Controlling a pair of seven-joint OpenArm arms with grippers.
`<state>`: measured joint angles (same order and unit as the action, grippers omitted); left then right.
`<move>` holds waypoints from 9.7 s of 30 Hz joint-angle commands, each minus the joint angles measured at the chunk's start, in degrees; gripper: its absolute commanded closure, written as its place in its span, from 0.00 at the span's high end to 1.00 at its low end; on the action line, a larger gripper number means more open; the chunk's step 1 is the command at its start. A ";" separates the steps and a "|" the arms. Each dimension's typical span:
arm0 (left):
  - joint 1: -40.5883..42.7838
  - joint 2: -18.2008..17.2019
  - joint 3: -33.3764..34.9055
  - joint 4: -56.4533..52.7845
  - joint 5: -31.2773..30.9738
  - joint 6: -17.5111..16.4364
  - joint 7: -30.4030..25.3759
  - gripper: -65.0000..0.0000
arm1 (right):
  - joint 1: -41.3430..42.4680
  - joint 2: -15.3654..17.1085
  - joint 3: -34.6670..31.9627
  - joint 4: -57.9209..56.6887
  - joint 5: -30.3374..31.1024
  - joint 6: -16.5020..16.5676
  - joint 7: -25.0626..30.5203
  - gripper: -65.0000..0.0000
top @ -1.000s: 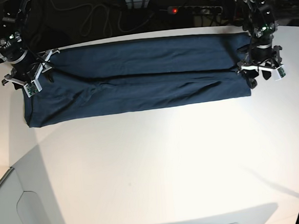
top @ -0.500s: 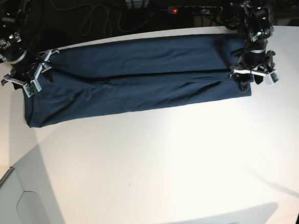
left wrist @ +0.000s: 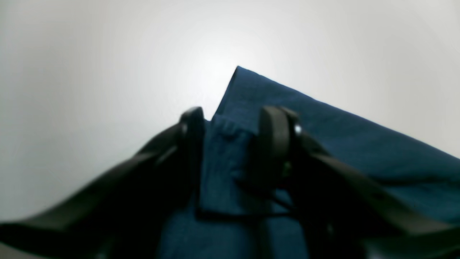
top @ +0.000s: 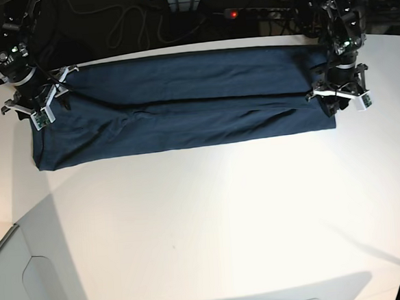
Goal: Fold the T-shirt properly
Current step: 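Hold both strip ends with both grippers and adjust the grip, then lift the strip end with the left gripper and carry it toward the right gripper, then lay the strip end onto the shirt and open the left gripper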
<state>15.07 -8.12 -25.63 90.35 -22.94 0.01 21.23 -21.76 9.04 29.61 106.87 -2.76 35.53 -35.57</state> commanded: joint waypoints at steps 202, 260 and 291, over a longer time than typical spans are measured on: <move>-4.56 3.15 51.61 12.91 7.25 0.56 -1.85 0.00 | 5.54 2.43 2.88 -10.91 0.61 1.44 4.76 0.59; -9.14 6.41 54.59 6.05 7.25 0.56 -1.67 0.35 | 5.54 2.35 2.88 -10.83 0.61 1.44 4.76 0.59; -9.66 1.48 64.18 2.01 6.72 0.12 -1.59 0.35 | 5.63 2.26 3.05 -7.75 0.61 1.44 4.67 0.59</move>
<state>5.65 -6.98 38.44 91.18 -15.77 0.62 20.82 -16.40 10.46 32.23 98.00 -2.76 35.64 -31.97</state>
